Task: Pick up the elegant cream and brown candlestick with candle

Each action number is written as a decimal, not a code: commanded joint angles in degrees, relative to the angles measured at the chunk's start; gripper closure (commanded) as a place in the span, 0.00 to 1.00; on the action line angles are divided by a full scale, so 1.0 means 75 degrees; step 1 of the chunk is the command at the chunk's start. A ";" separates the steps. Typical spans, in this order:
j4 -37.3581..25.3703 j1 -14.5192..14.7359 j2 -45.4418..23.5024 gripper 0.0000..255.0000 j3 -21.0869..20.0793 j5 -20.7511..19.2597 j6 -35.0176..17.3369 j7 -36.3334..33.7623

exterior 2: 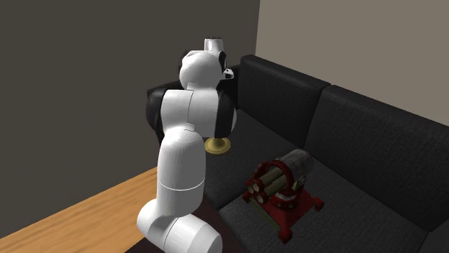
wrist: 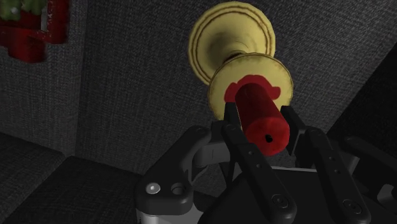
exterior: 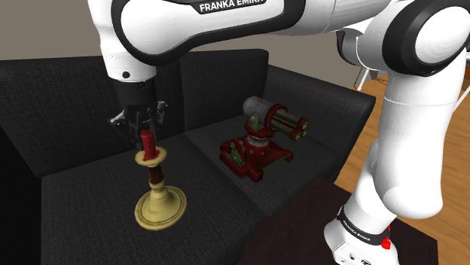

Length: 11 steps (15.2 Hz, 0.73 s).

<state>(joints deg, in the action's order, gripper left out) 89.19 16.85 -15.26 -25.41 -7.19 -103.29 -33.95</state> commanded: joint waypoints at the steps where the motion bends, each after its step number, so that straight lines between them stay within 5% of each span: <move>1: -0.0203 0.0013 0.0006 1.00 -0.0007 0.0006 0.0202 0.0006; 11: -0.1283 0.0108 -0.0095 1.00 -0.0032 -0.0026 0.1187 0.0017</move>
<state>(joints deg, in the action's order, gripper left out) 80.39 17.60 -15.83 -25.66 -7.33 -95.04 -33.86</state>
